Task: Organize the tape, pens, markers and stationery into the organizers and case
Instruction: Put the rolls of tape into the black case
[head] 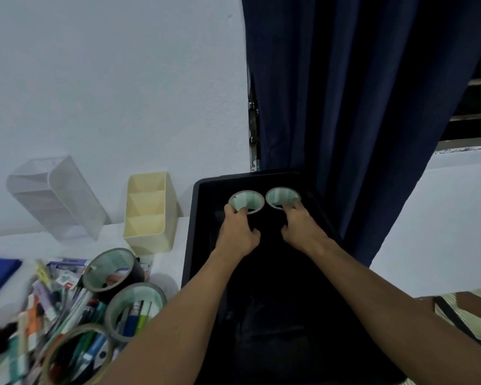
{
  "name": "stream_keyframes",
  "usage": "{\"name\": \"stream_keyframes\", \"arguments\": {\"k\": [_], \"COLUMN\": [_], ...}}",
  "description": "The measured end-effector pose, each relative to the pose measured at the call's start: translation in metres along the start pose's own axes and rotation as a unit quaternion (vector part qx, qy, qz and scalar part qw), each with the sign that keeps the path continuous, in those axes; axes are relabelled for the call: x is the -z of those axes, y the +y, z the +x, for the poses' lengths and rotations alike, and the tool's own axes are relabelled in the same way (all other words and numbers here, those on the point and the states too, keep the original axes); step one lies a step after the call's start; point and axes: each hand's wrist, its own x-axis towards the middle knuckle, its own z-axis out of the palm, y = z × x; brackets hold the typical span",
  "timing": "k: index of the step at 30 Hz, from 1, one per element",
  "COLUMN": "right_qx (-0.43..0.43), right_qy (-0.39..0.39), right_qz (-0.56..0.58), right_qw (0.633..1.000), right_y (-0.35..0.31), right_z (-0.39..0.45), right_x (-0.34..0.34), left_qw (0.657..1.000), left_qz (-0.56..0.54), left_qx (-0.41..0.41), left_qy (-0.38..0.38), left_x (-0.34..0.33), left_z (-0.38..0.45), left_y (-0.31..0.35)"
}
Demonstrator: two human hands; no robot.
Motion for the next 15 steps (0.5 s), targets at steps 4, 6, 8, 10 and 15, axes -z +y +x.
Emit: {"name": "stream_keyframes", "arguments": {"k": [4,6,8,10,15], "right_qx": [0.006,0.001,-0.005,0.005,0.109], "right_qy": [-0.049,-0.066,-0.077,-0.039,0.09], "right_qz": [-0.052,-0.064,-0.076,-0.115,-0.117], "right_qw": [0.997,0.996,0.994,0.993,0.983], "right_y": [0.002,0.002,0.001,-0.004,-0.044], "right_z": [0.001,-0.001,-0.005,-0.011,-0.018], "right_x": [-0.003,-0.004,-0.003,0.0,0.011], "left_qw": [0.997,0.994,0.99,0.984,0.997], "left_qz": [0.069,0.102,0.131,0.135,0.067], "left_qx": [-0.006,-0.009,-0.01,-0.008,-0.021], "left_qy": [-0.016,-0.024,-0.054,-0.114,-0.038], "left_x": [-0.003,0.0,0.01,0.025,0.088], "left_z": [-0.001,-0.002,-0.004,-0.005,-0.028], "left_y": [0.002,0.004,0.005,0.006,0.009]}}
